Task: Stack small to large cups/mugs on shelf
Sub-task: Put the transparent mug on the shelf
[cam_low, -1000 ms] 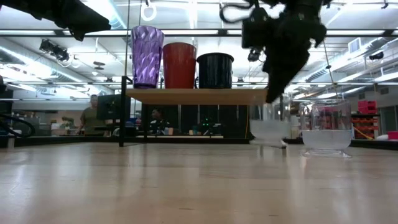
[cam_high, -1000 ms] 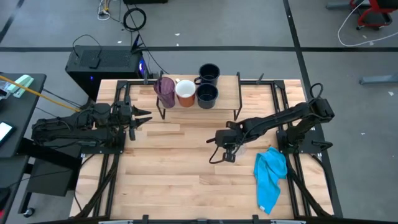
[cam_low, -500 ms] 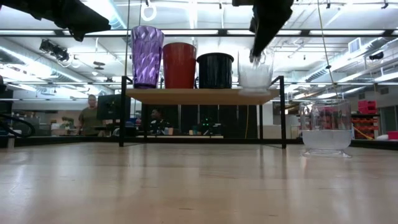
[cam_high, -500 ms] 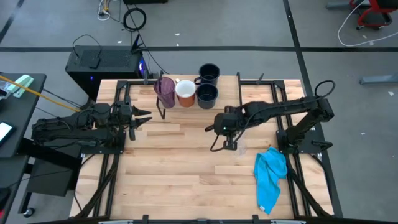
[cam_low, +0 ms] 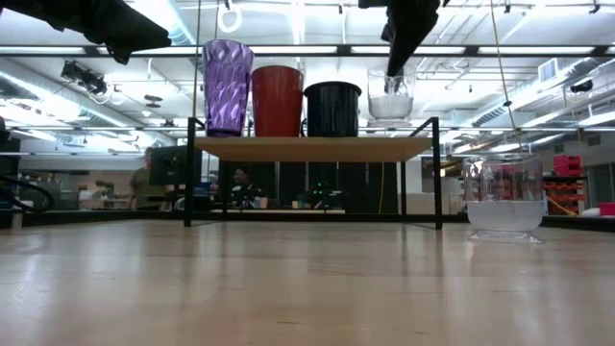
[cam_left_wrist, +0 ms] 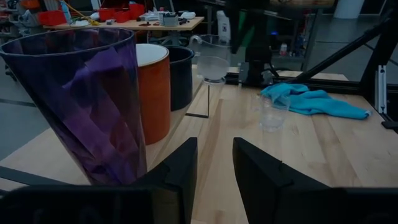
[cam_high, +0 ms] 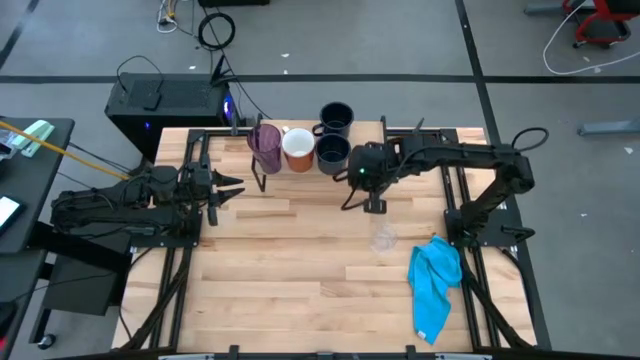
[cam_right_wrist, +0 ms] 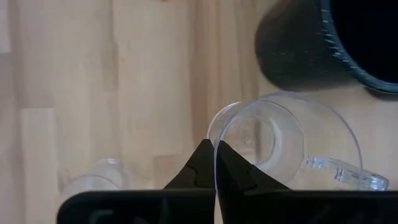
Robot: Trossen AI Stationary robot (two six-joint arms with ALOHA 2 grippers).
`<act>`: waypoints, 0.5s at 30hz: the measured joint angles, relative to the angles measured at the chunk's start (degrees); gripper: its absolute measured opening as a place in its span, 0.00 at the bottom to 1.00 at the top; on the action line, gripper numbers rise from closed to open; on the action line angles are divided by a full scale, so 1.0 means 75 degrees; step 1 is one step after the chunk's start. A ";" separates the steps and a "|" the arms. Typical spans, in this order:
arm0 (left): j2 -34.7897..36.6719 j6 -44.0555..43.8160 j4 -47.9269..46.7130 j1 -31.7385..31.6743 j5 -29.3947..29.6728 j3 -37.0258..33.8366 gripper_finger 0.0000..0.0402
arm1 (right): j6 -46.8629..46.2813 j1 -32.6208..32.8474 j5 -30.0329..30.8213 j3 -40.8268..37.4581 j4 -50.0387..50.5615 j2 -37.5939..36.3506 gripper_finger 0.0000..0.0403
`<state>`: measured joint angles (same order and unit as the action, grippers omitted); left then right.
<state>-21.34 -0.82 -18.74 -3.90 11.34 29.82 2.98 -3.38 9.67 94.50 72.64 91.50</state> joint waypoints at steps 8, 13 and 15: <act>0.0000 0.0003 0.0003 0.0002 -0.0001 0.0000 0.27 | 0.1204 -0.0894 -0.0151 0.0000 0.0092 -0.0071 0.00; 0.0000 0.0006 0.0003 0.0000 0.0002 0.0000 0.27 | 0.1878 -0.1639 -0.0364 0.0003 0.0085 -0.0085 0.00; -0.0002 0.0009 0.0006 0.0000 -0.0001 0.0000 0.27 | 0.2180 -0.1958 -0.0676 0.0003 0.0056 -0.0085 0.00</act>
<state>-21.36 -0.75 -18.70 -3.90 11.33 29.82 19.33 -18.07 4.60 94.52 73.06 90.87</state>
